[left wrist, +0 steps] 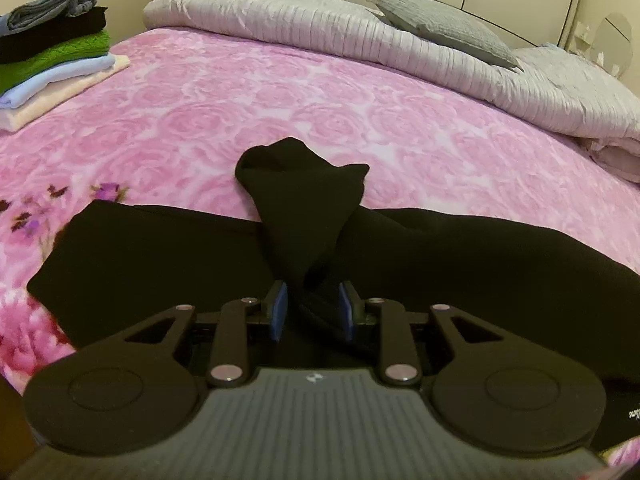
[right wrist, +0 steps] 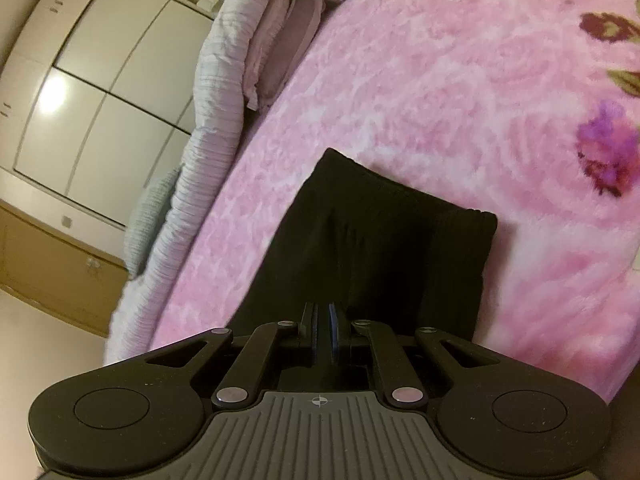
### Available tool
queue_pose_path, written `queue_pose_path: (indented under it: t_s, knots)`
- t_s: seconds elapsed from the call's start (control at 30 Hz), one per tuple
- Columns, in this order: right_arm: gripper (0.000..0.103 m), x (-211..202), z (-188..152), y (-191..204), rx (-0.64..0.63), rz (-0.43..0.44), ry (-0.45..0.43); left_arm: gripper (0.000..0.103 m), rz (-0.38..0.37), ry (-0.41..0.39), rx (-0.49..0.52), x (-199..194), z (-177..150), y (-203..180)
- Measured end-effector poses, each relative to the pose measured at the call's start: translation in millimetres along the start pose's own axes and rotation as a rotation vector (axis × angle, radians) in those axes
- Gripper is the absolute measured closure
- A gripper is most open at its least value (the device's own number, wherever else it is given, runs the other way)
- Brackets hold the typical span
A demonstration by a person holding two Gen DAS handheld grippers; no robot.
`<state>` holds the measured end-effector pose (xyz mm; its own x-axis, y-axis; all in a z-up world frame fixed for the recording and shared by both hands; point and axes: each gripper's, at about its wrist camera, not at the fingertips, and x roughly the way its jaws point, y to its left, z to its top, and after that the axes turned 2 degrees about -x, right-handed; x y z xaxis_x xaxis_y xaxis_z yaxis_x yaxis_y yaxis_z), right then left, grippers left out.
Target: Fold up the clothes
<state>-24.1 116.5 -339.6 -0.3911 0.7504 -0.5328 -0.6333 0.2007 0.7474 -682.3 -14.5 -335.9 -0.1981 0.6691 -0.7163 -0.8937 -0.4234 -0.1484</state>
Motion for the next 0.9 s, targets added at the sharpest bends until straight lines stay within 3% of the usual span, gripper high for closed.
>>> queue_pose_path:
  t_s: [0.17, 0.3, 0.6, 0.9]
  knots:
    - [0.095, -1, 1, -1, 0.006, 0.013, -0.005, 0.077, -0.031, 0.002, -0.003, -5, 0, -1]
    - [0.094, -9, 4, -7, 0.053, 0.058, -0.019, 0.074, -0.114, 0.041, -0.065, -11, -3, 7]
    - [0.095, -22, -1, -9, 0.04, 0.067, -0.04, 0.072, -0.15, 0.064, -0.149, -9, -7, 19]
    - [0.094, -15, 8, -21, 0.156, 0.063, -0.039, 0.072, -0.162, 0.075, -0.188, -3, -9, 26]
